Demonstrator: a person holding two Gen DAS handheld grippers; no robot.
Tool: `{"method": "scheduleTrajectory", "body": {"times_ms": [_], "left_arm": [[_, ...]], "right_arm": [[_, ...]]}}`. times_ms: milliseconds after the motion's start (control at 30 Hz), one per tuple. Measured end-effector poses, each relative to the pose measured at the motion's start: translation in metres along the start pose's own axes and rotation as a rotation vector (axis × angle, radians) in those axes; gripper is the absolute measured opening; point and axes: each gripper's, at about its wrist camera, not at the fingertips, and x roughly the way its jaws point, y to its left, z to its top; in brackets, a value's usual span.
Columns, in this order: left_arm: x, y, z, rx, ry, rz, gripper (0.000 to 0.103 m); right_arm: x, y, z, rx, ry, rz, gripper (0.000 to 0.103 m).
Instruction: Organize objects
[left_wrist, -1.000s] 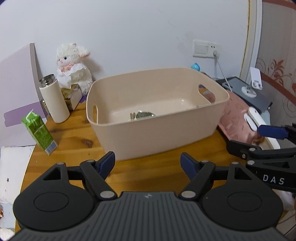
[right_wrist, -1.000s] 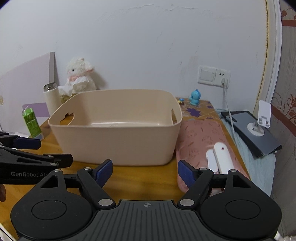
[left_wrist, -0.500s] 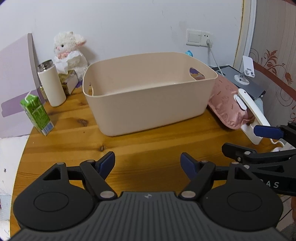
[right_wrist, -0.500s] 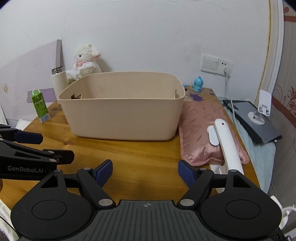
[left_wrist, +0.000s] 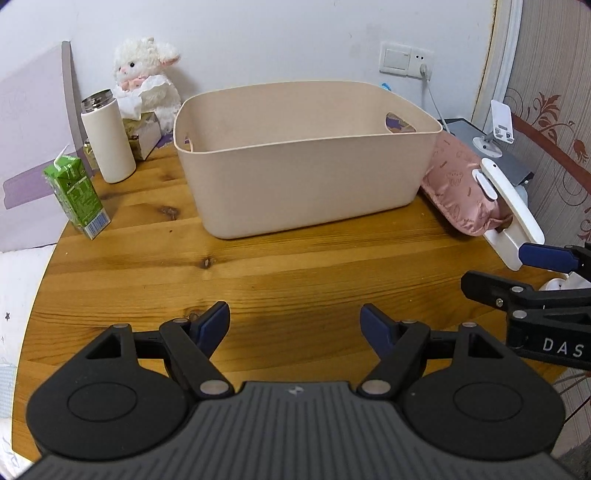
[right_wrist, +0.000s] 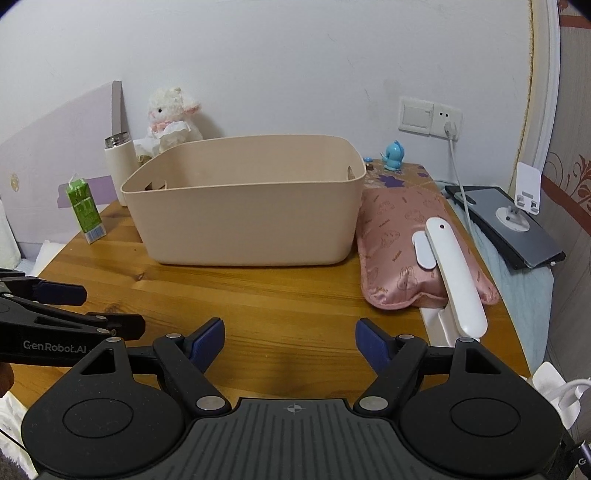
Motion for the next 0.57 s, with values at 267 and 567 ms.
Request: {"method": "scheduleTrajectory", "body": {"times_ms": [267,567], "left_arm": [[-0.001,-0.003,-0.001,0.008,0.007,-0.019,0.079],[0.008,-0.009,-0.001,0.016,0.011,-0.026,0.087]], "right_arm": [[0.002,-0.004,-0.004,0.011,0.018,-0.011,0.08],[0.007,-0.007,-0.006,0.011,0.036,-0.023,0.08]]}}
